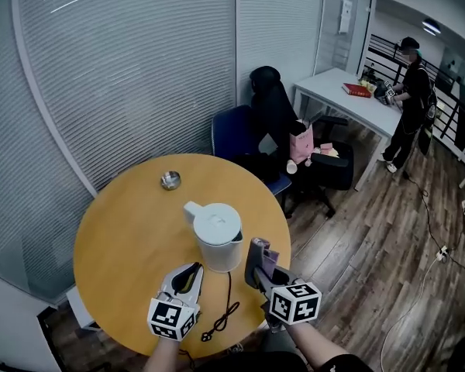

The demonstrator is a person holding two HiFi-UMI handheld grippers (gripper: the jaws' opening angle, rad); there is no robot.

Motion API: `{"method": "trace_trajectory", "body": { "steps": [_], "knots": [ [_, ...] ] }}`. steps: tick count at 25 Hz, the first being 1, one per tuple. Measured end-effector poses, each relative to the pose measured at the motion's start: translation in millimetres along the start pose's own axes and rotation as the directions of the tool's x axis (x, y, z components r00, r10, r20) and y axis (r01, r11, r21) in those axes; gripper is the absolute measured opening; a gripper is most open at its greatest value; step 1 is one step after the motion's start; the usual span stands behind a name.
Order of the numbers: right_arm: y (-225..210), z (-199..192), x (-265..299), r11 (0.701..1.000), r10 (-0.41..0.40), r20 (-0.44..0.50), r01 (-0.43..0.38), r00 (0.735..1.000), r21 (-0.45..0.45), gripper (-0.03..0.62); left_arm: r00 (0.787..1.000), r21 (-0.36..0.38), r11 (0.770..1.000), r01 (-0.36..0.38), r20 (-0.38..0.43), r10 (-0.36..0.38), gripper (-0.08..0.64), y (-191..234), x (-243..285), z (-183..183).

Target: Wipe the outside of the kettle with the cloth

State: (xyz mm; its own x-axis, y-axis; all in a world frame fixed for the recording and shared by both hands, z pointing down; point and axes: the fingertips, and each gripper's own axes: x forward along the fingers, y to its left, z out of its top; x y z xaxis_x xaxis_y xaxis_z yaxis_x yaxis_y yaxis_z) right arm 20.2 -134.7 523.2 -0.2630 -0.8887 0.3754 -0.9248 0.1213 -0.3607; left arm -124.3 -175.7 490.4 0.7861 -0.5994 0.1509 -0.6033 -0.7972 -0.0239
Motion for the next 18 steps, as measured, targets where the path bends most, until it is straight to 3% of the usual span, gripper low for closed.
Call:
{"method": "trace_trajectory", "body": {
  "steps": [6, 10, 14, 18],
  "knots": [
    [-11.2, 15.3, 15.8, 1.0, -0.003, 0.027, 0.003, 1.0, 0.003, 0.08, 0.999, 0.107, 0.994, 0.014, 0.036, -0.018, 0.015, 2.9, 23.6, 21.2],
    [-19.0, 18.0, 31.5, 1.0, 0.027, -0.007, -0.027, 1.0, -0.01, 0.08, 1.0, 0.199, 0.98, -0.001, 0.018, -0.003, 0.018, 3.1, 37.9, 26.8],
    [-20.7, 19.6, 47.9, 0.997, 0.072, -0.04, -0.072, 0.997, -0.006, 0.081, 1.0, 0.276, 0.961, -0.006, -0.015, 0.011, 0.12, 1.8, 49.3, 26.9],
    [-23.0, 24.9, 58.2, 0.994, 0.111, -0.054, -0.112, 0.992, -0.006, 0.08, 0.997, 0.33, 0.944, 0.008, -0.07, 0.016, 0.173, -3.4, 60.1, 16.7]
  ]
}}
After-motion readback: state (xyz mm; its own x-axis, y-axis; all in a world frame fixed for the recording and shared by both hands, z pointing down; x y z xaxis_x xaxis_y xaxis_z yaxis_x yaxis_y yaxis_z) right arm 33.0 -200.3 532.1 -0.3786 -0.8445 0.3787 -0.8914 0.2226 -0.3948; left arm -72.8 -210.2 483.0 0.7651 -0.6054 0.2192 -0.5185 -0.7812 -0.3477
